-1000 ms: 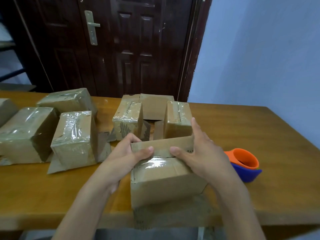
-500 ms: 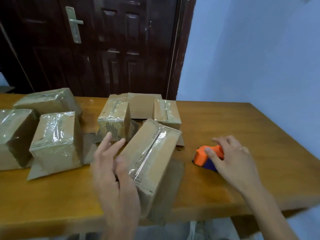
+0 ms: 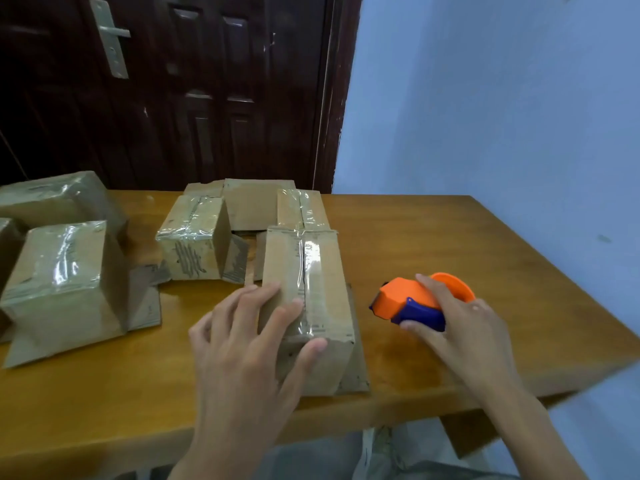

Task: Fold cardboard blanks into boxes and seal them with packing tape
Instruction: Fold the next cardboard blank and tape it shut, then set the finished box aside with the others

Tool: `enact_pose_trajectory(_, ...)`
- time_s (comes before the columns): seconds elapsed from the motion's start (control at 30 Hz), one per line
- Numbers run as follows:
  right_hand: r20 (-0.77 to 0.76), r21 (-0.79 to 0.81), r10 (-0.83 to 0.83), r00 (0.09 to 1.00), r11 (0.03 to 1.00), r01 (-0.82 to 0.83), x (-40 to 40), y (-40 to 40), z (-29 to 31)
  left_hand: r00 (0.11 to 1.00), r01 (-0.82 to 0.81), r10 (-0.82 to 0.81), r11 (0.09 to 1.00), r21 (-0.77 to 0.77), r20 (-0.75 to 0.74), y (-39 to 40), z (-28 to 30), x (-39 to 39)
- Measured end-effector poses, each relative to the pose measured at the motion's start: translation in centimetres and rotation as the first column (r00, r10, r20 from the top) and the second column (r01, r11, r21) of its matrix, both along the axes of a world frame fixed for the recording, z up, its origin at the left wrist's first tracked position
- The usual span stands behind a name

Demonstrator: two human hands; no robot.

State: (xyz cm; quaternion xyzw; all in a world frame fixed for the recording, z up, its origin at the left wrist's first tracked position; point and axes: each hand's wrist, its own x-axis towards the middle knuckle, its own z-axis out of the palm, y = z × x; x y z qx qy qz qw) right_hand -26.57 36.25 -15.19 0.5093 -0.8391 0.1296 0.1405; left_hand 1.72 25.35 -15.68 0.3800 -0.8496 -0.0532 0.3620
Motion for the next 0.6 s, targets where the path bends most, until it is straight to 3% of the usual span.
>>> enact_pose_trajectory(0.23,0.15,-0.165,0.13,0.98,0.981,-0.105,2.5,2.3,3.4,0.999,-0.027,0.028,0.999,0.03,-0.016,-0.2,-0.2,-2.5)
enact_pose_trajectory(0.33,0.119,-0.197,0.164,0.979,0.971,-0.139,3.4,2.7,4.0,0.999,0.001,0.0,0.999,0.036,-0.034,-0.5,0.7,-2.5)
enact_pose_trajectory(0.5,-0.006,-0.256,0.178,0.984,0.951,-0.173,3.8,3.2,5.3,0.925,0.284,-0.259,0.958,0.052,-0.276,-0.3,4.0,-2.2)
enact_pose_trajectory(0.6,0.082,-0.31,0.23,0.97,0.931,-0.194,4.2,3.4,6.2,0.834,0.524,-0.436,0.817,0.239,-0.338,-0.3,6.4,-2.8)
